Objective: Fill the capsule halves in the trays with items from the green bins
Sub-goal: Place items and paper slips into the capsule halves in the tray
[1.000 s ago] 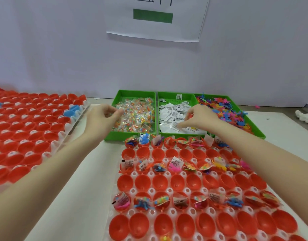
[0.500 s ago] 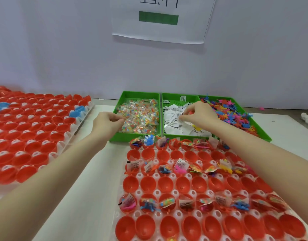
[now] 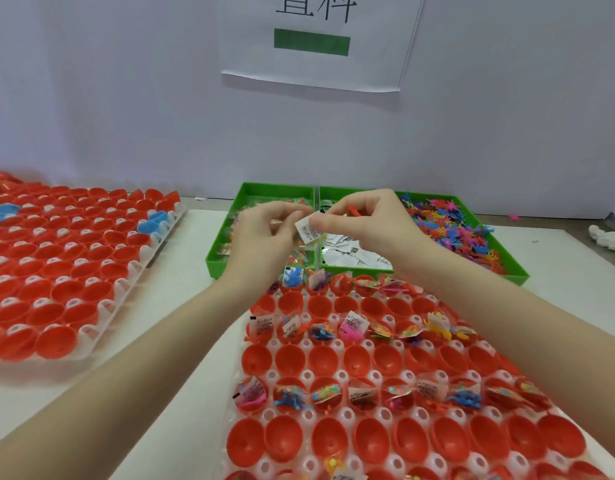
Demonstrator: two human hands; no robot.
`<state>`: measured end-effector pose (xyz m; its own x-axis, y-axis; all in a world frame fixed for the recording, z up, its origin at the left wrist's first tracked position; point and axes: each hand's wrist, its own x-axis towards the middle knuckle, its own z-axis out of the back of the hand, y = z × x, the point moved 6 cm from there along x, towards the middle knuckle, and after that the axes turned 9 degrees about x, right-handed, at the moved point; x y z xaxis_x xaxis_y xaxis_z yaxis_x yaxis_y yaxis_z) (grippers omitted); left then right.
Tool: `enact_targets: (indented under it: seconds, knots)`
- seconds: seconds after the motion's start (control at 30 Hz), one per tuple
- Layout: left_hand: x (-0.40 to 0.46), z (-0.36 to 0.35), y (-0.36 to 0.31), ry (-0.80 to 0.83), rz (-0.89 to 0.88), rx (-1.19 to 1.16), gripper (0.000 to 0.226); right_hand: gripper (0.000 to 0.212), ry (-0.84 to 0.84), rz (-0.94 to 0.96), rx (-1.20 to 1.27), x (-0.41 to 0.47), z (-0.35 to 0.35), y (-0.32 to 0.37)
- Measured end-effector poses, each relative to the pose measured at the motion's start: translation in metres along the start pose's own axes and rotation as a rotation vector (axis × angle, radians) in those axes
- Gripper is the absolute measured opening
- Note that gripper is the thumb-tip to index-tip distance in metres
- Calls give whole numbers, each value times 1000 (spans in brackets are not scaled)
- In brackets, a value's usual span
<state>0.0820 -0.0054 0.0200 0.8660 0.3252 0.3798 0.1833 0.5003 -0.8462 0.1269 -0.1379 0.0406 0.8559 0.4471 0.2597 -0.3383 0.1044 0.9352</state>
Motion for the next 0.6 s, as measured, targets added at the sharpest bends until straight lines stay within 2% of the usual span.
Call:
enact_targets:
  seconds: [0.07, 0.13, 0.2, 0.23, 0.3, 0.4, 0.5, 0.6]
  knots:
    - [8, -2, 14, -46, 112, 4, 21, 20, -68, -17, -17, -1, 1, -3]
    - [20, 0, 40, -88, 321, -12, 19, 22, -146, -62, 20, -1, 6, -8]
    - [27, 8, 62, -101, 484, 57, 20, 23, -189, -78, 30, -4, 11, -11]
    - [29, 13, 68, -92, 513, 105, 21, 23, -194, -79, 11, -6, 14, -11]
    - [30, 15, 63, -64, 450, 146, 22, 22, -192, -81, -16, -11, 19, -12]
    - [17, 3, 19, -16, 160, 170, 27, 21, -174, -97, 51, -16, 21, -10]
    - [-5, -4, -23, -41, -111, 166, 26, 21, -164, -44, 86, -21, 16, 0]
    - [-23, 2, -43, -59, -145, 15, 25, 21, -182, 23, 43, -29, 17, 13]
